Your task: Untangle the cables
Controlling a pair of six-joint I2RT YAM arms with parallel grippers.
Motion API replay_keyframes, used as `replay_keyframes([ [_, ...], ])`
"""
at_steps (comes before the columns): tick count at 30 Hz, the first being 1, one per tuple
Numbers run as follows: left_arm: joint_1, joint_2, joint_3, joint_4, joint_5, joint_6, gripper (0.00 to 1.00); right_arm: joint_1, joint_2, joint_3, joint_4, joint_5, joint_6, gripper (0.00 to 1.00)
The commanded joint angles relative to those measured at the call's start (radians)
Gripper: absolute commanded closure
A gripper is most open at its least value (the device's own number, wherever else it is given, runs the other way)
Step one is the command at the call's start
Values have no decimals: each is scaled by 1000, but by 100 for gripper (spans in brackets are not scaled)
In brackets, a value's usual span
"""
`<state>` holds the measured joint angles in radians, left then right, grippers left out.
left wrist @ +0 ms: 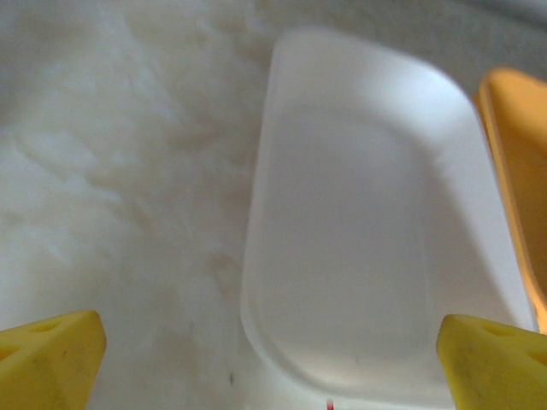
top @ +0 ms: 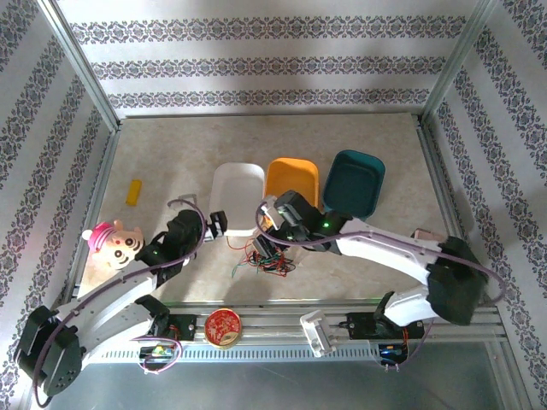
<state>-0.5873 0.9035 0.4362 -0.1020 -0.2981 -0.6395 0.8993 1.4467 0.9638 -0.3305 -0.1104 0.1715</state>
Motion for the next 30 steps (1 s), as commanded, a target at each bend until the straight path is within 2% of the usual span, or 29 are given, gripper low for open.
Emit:
replay_keyframes([
  [1, -91, -24, -7, -92, -29, -103, 1, -3, 44, 79, -91, 24, -32, 20],
  [3, -156, -23, 3, -119, -38, -89, 1, -5, 76, 93, -89, 43, -33, 24],
  [5, -217, -21, 19, -168, -46, -65, 1, -5, 104, 102, -89, 35, -35, 35],
  [9, -307, -14, 51, -250, -32, -11, 1, -5, 127, 120, -91, 4, -30, 76],
  [12, -366, 11, 63, -242, 2, 66, 1, -7, 90, 121, -91, 28, -38, 100],
  [16, -394, 58, 52, -116, 103, 139, 1, -18, 13, 110, -85, 31, -37, 100],
  [19, -394, 115, 47, 1, 177, 175, 1, -35, -40, 100, -78, -21, -25, 100],
  [24, -394, 254, 91, 77, 124, 229, 1, -71, -128, 94, -51, -100, 35, 100],
  [27, -393, 302, 82, 158, 103, 233, 8, -89, -181, 85, -19, -112, 81, 100],
  [30, -393, 339, 76, 202, 92, 241, 26, -97, -243, 77, 10, -103, 118, 100],
])
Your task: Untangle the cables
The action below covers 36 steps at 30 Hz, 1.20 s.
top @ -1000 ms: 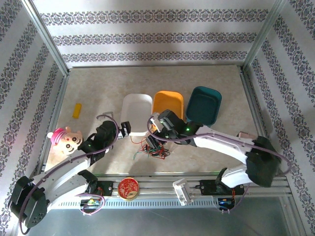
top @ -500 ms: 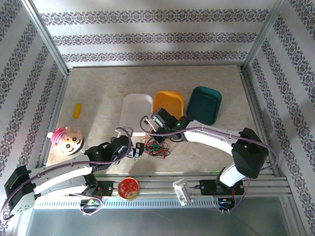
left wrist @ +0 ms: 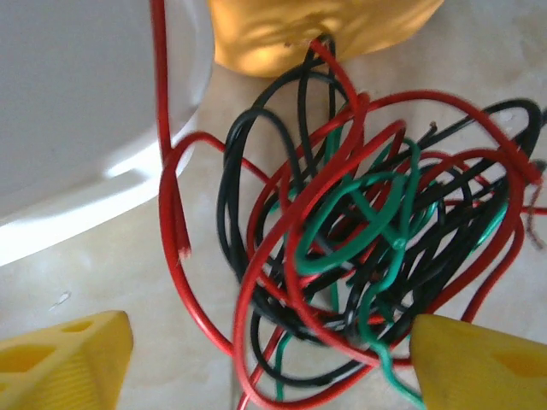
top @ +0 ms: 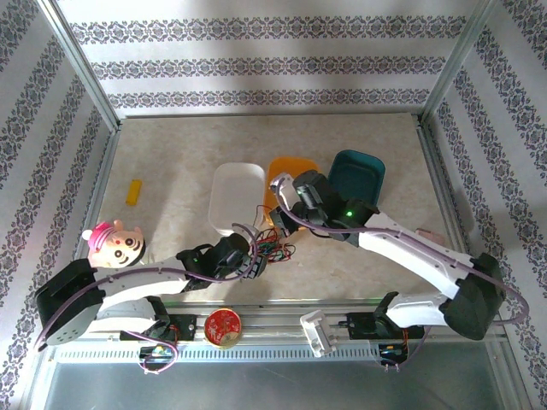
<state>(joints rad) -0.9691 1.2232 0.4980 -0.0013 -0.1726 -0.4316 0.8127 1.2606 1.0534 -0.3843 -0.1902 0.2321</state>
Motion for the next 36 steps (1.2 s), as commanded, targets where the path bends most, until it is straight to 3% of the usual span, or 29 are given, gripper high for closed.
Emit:
replay_keyframes([
  [1, -10, 31, 15, 106, -38, 34, 33, -12, -80, -16, 74, -15, 68, 100],
  [7, -10, 81, 13, 130, -49, 32, 80, -21, -208, -22, 112, 115, 102, 100],
  [12, -11, 85, 1, 130, -66, 22, 100, -24, -303, -37, 150, 294, 111, 100],
  [17, -10, 77, -20, 98, -82, 0, 100, -58, -397, -74, 203, 465, 118, 100],
  [21, -10, 67, -41, 73, -99, -20, 100, -147, -462, -83, 228, 494, 127, 100],
  [31, -11, 110, -25, 13, -143, -16, 100, -469, -513, -5, 216, 399, 117, 100],
  [36, -11, 152, 13, -12, -147, 6, 100, -635, -464, 81, 222, 264, 120, 100],
])
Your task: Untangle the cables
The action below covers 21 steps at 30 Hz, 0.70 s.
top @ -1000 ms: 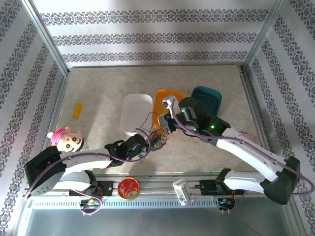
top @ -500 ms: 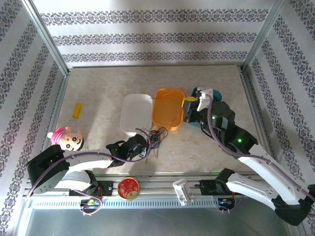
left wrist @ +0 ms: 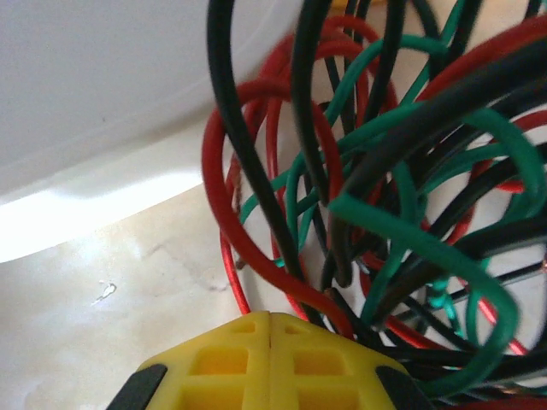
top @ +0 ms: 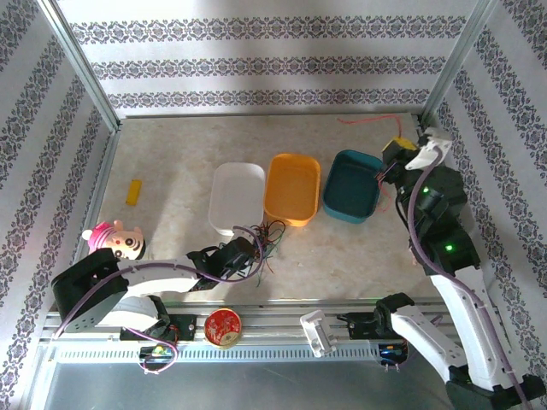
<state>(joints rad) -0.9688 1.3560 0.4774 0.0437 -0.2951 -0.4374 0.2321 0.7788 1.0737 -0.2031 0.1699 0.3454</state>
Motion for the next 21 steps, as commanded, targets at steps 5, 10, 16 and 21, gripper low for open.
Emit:
replay_keyframes([
  [5, -13, 33, 83, -44, 32, 53, 100, -180, 132, 143, 18, -218, 21, 100],
  [10, -13, 21, 92, 60, 83, 64, 100, -224, 236, 126, 52, -197, -20, 100],
  [16, -13, 31, 127, 66, 42, 54, 100, -221, 332, 33, 73, -213, 41, 100],
  [21, -13, 55, 134, 90, 46, 52, 100, -165, 380, -122, 10, -78, 177, 100],
])
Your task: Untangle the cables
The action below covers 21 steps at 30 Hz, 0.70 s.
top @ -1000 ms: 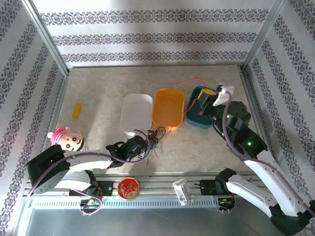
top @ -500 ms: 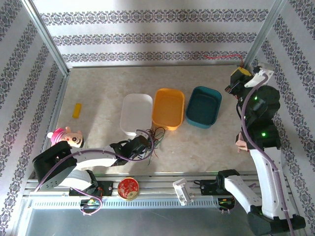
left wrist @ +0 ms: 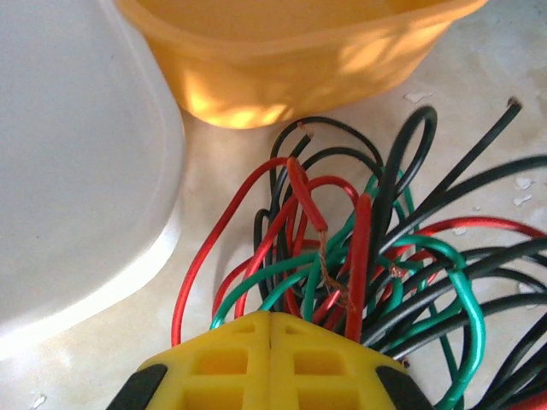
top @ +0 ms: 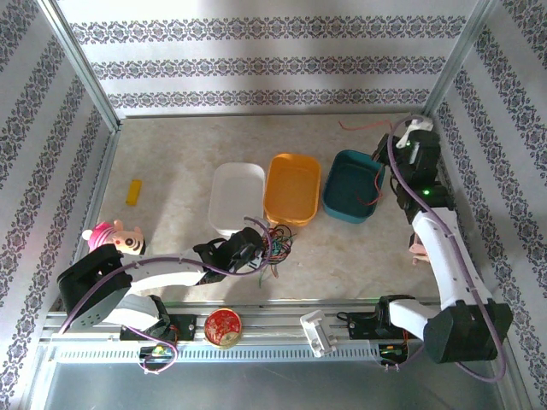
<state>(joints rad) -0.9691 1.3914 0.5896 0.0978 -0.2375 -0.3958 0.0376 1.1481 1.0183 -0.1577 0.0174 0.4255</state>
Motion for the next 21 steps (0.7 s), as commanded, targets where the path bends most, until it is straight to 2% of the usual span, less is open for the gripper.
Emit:
replay_keyframes([
  [1, -13, 26, 26, 34, -18, 9, 100, 43, 19, -106, -41, 101, 134, 100],
  [5, -13, 45, 37, 35, -10, 14, 100, 83, 75, -214, -47, 115, 258, 100],
  [10, -13, 59, 50, 22, -8, 14, 100, 93, 151, -230, -99, 176, 359, 100],
  [16, -13, 51, 45, 17, -19, 6, 100, 84, 225, -173, -164, 332, 402, 100],
  [19, -13, 49, 43, 20, -23, 6, 100, 75, 277, -126, -184, 341, 395, 100],
  [21, -13, 49, 45, 20, -24, 3, 100, 74, 311, -96, -168, 289, 349, 99],
])
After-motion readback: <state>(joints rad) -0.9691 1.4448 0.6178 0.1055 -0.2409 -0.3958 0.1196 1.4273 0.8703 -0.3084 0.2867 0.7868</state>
